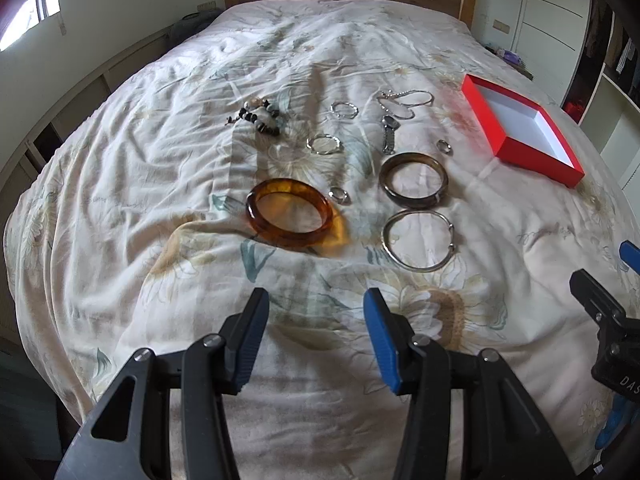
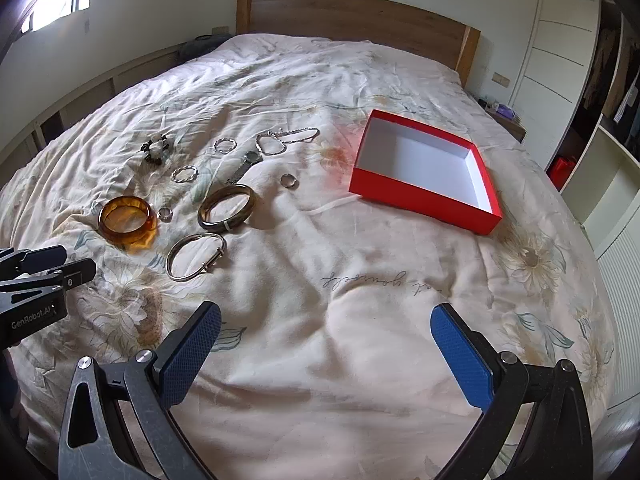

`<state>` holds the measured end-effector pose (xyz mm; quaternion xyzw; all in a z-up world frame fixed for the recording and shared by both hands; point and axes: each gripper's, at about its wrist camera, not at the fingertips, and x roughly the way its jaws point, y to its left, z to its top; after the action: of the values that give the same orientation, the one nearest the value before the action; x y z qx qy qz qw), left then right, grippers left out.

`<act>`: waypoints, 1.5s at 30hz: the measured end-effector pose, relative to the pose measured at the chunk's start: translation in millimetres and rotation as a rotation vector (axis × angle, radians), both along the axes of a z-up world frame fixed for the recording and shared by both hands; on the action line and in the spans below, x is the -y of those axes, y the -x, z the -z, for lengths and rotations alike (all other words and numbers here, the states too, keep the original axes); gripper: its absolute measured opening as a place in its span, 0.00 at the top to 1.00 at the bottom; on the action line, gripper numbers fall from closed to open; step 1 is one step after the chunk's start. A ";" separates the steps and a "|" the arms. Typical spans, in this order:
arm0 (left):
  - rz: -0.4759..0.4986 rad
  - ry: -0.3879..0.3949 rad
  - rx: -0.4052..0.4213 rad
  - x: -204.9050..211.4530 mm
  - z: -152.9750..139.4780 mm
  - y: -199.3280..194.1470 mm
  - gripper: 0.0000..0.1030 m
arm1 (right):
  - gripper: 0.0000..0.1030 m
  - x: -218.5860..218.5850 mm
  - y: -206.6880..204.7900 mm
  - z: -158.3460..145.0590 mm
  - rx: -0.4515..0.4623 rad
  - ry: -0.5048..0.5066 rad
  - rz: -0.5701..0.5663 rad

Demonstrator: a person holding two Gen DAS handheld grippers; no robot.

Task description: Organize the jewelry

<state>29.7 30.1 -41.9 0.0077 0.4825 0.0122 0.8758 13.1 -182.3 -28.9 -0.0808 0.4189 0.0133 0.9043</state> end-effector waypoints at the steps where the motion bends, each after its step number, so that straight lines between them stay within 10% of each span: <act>1: 0.000 0.000 -0.001 -0.7 0.6 -0.3 0.54 | 0.00 -1.0 -0.2 0.3 -0.002 0.002 -0.002; 15: -0.052 0.044 0.002 -22.7 3.5 -11.2 0.54 | 0.08 -7.0 -11.1 4.8 -0.064 -0.081 -0.065; 30: -0.147 0.153 -0.023 -68.5 3.9 -56.4 0.54 | 0.61 -39.9 -69.6 30.1 -0.262 -0.300 -0.217; 45: -0.201 0.049 -0.156 -69.3 51.8 -116.5 0.55 | 0.66 -69.0 -132.2 82.9 -0.423 -0.291 -0.237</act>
<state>146.2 99.4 -93.7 -0.0610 0.5478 0.0874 0.8298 145.3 -113.3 -111.8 0.0058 0.5796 0.1955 0.7911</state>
